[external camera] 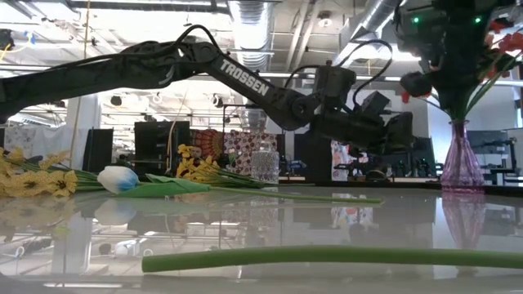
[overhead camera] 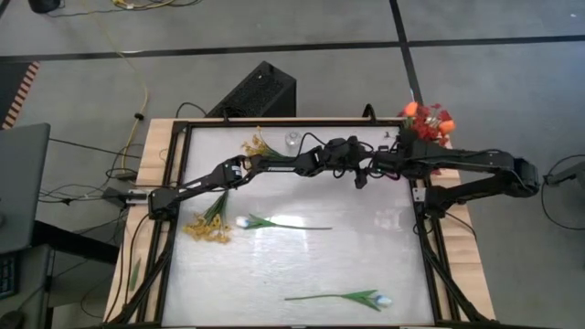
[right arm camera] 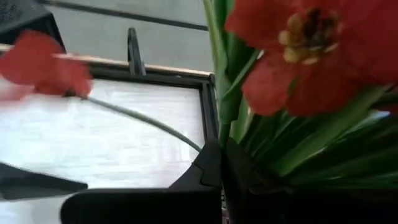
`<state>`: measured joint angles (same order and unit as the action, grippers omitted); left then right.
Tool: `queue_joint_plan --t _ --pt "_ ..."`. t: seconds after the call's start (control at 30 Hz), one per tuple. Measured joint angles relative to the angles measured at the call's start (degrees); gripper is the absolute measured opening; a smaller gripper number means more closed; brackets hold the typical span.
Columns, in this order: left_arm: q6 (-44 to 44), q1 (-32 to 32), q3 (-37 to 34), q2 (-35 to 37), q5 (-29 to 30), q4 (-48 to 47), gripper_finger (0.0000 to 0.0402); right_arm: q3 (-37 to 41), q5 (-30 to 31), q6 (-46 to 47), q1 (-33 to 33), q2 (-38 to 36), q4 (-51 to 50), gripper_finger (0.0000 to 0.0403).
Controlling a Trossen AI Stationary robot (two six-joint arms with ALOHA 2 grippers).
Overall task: Sort flowers into vase by color
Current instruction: Put the orange tulip into the purple vase, then put the bottom yellow flowers into the transparent vase
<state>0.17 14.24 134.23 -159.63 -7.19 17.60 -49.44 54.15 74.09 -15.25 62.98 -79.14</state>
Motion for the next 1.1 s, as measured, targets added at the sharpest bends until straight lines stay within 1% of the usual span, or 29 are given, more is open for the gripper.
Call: queue_joint_plan --t 0.17,0.37,0.63,0.7,0.9,1.0,1.1 --pt "0.0 0.1 0.0 0.0 0.0 -1.3 0.0229 0.0 -0.2 -2.4 0.7 0.0 0.1 0.0050" --pt "0.0 0.5 0.0 1.5 -0.1 -5.6 0.0229 -0.9 -0.8 -5.2 0.7 0.0 -0.2 0.0089" --pt "2.5 1.0 0.0 5.0 -2.0 -11.3 0.0229 -4.8 -3.7 -11.2 1.0 0.0 -0.3 0.0161" --pt "4.5 1.1 0.0 6.4 -2.0 -14.5 0.0229 -6.6 -4.5 -12.9 1.0 0.0 -0.9 0.0180" --pt "10.0 1.8 0.0 11.2 -2.0 -27.4 0.0229 -12.6 -9.3 -16.3 1.0 0.0 -5.2 0.0227" --pt "12.2 2.4 0.0 14.3 -2.0 -34.0 0.0229 -16.0 -12.5 -18.5 1.0 0.0 -8.1 0.0238" --pt "15.7 2.7 0.0 17.2 -2.4 -41.0 0.0229 -19.8 -16.6 -22.2 1.0 0.0 -9.0 0.0239"
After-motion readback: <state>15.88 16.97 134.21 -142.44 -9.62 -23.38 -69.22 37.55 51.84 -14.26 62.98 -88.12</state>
